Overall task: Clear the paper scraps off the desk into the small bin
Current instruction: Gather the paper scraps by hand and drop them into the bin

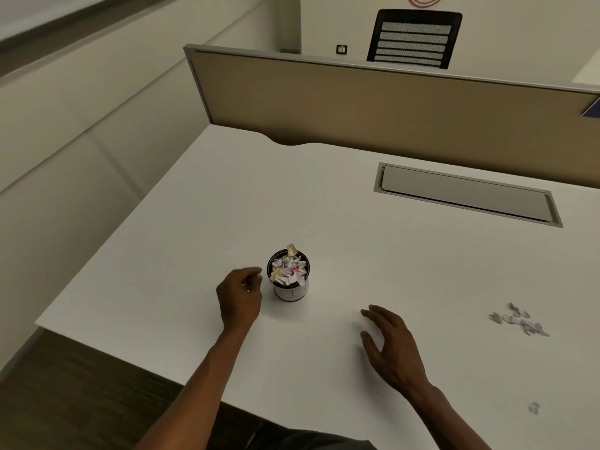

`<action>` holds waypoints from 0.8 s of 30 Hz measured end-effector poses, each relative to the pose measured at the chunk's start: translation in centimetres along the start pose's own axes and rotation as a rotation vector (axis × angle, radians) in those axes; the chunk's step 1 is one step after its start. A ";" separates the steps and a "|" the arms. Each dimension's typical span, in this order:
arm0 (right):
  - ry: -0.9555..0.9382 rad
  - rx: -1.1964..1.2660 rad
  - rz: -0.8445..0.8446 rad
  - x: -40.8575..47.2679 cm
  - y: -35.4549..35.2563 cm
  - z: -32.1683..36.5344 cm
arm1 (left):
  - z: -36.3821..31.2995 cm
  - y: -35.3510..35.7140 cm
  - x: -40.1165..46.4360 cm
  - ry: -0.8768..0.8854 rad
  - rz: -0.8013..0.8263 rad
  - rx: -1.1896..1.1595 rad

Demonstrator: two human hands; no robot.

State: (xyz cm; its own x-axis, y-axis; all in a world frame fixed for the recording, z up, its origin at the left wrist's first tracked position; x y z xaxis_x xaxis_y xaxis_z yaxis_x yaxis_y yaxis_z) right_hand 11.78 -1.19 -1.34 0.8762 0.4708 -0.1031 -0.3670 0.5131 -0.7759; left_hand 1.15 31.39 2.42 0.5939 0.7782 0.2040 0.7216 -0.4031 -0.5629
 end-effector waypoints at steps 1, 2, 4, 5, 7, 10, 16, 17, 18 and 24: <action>0.004 0.001 0.000 -0.1 0.0 0.0 | -1.0 -0.5 0.3 0.006 -0.046 -0.064; 0.006 0.001 0.001 -0.1 0.1 0.0 | -2.1 -1.0 0.5 0.032 -0.079 -0.111; 0.008 0.002 0.007 -0.2 0.3 -0.1 | -4.3 -1.4 1.0 0.128 -0.091 -0.146; 0.009 0.003 0.011 -0.3 0.4 -0.1 | -5.2 -1.2 1.2 0.187 -0.065 -0.137; 0.013 -0.002 0.016 -0.4 0.6 -0.3 | -6.6 -0.3 1.4 0.299 0.014 -0.058; -0.005 -0.078 0.015 -0.8 0.8 -0.6 | -7.2 1.2 1.5 0.402 0.111 0.102; -0.029 -0.136 0.018 -1.5 0.8 -1.3 | -6.5 1.2 1.7 0.426 0.130 0.166; -0.044 -0.142 0.016 -1.4 0.8 -1.1 | -6.3 1.0 1.8 0.438 0.127 0.172; -0.055 -0.145 0.015 -1.3 0.8 -0.9 | -6.2 0.7 2.0 0.459 0.134 0.192; -0.058 -0.127 -0.047 -0.6 0.7 0.6 | -3.9 -1.7 2.8 0.510 0.186 0.402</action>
State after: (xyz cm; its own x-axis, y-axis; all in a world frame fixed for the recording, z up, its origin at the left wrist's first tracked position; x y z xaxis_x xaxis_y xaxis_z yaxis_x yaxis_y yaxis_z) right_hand 10.76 -0.65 -1.45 0.8706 0.4911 -0.0315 -0.2802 0.4420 -0.8521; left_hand 2.91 32.36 7.09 0.8603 0.3484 0.3720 0.4611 -0.2207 -0.8595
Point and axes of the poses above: each hand's wrist, its own x-axis towards the middle knuckle, its own y-axis out of the palm, z = x × y, the point moved 7 cm from there along x, towards the middle knuckle, and after that the axes turned 6 degrees about y, right-handed, at the moved point
